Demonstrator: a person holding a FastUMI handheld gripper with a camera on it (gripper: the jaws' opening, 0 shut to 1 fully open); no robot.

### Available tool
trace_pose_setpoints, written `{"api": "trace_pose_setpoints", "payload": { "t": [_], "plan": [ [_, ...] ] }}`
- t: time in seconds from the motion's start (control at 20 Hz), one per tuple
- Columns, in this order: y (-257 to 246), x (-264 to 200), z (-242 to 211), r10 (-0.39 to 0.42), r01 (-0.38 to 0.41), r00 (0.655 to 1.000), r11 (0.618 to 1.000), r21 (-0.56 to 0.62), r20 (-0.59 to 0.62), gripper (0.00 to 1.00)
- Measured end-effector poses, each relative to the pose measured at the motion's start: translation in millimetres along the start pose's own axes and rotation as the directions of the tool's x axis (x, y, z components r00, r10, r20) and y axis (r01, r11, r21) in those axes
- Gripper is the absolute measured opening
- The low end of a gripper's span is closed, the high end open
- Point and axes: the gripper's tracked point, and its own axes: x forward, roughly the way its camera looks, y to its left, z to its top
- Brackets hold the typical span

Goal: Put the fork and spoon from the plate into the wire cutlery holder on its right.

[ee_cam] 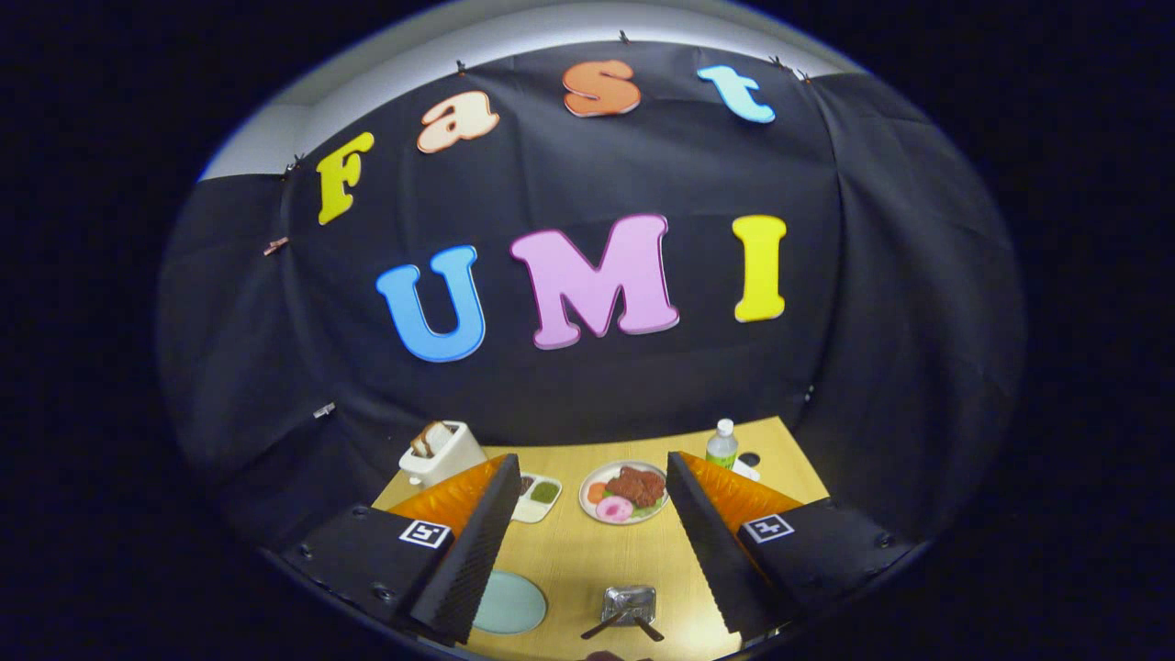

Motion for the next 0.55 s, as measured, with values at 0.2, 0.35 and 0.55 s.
{"api": "trace_pose_setpoints", "payload": {
  "t": [0.2, 0.35, 0.55],
  "plan": [
    [12, -24, 31, -0.012, 0.028, 0.980, 0.997, -0.078, 0.198, 0.99],
    [20, -35, 0, -0.022, 0.028, 0.983, 0.999, -0.027, 0.185, 0.99],
    [22, -44, -34, 0.014, -0.019, 0.987, 0.999, 0.031, 0.157, 0.98]
  ]
}}
